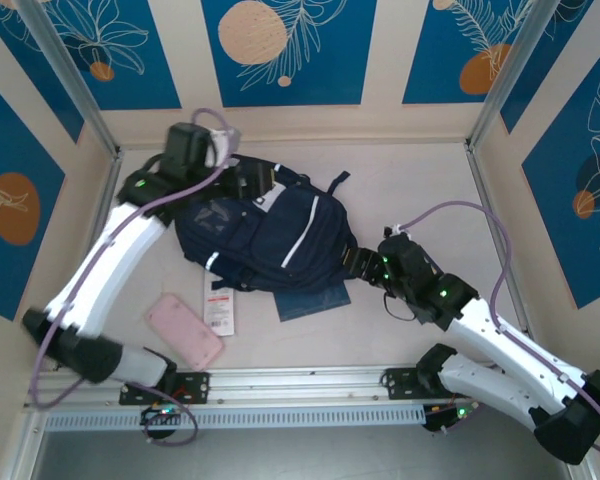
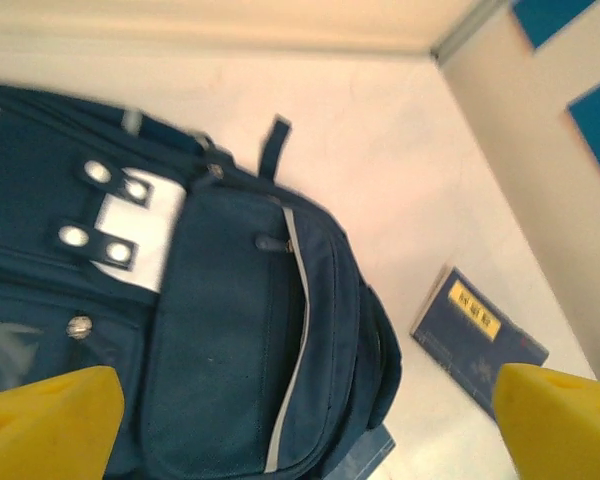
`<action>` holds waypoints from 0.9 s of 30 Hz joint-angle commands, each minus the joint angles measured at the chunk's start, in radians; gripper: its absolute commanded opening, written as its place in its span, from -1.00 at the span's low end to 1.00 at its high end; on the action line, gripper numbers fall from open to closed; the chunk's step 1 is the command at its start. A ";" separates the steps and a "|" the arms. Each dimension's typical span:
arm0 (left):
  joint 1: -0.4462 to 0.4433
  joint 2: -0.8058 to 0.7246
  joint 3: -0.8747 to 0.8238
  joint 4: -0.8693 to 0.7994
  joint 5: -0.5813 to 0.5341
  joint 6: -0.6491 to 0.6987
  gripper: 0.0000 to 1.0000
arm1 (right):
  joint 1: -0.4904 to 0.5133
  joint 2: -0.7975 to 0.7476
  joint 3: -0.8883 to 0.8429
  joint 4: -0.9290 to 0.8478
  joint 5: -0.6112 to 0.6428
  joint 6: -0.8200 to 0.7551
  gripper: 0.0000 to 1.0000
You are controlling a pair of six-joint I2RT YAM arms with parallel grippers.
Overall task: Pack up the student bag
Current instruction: Close the student bag at the center of the table, then pick up the glasses case from the bottom-left of the table.
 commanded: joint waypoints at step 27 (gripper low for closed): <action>0.067 -0.420 -0.950 -0.306 -0.383 -0.608 1.00 | 0.238 0.082 0.040 -0.076 0.098 0.078 0.42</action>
